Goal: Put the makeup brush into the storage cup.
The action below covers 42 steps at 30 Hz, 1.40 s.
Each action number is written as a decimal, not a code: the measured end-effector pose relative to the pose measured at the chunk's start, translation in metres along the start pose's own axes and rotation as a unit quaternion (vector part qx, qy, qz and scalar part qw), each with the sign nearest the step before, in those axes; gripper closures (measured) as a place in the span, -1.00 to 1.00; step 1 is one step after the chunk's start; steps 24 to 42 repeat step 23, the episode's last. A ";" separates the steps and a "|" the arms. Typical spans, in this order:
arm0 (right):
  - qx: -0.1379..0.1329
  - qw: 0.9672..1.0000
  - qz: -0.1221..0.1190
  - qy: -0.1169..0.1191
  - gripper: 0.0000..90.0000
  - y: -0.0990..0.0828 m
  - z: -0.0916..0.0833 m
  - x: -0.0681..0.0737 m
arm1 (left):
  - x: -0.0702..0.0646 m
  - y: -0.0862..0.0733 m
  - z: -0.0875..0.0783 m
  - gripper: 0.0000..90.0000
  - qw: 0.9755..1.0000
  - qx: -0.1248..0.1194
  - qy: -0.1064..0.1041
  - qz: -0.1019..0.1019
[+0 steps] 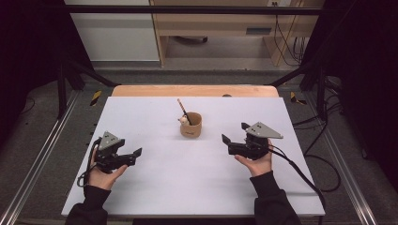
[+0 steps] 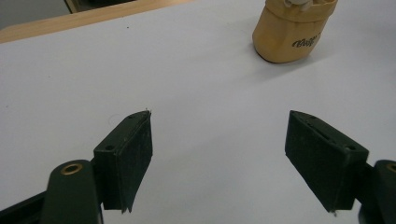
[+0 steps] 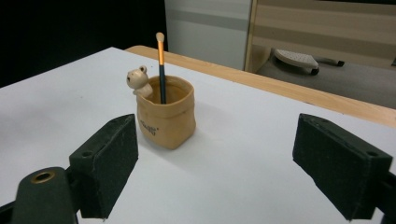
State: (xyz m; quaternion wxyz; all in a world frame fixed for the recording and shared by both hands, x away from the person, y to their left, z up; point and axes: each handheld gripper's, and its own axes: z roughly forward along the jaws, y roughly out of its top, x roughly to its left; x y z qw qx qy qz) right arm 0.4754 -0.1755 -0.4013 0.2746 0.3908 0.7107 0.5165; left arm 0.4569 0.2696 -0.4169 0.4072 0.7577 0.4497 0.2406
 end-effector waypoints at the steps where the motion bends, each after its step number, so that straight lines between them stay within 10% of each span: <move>1: 0.005 1.000 0.000 -0.004 -0.72 -0.003 -0.004 -0.002 | 0.000 0.000 0.000 -0.50 1.000 -0.001 0.000 -0.001; 20: 0.022 0.998 0.048 -0.029 -0.83 -0.043 -0.057 -0.039 | 0.007 -0.010 -0.004 -0.62 1.000 0.002 0.002 -0.014; 42: 0.024 0.998 0.052 -0.031 -0.83 -0.047 -0.059 -0.041 | 0.008 -0.011 -0.004 -0.63 1.000 0.002 0.004 -0.017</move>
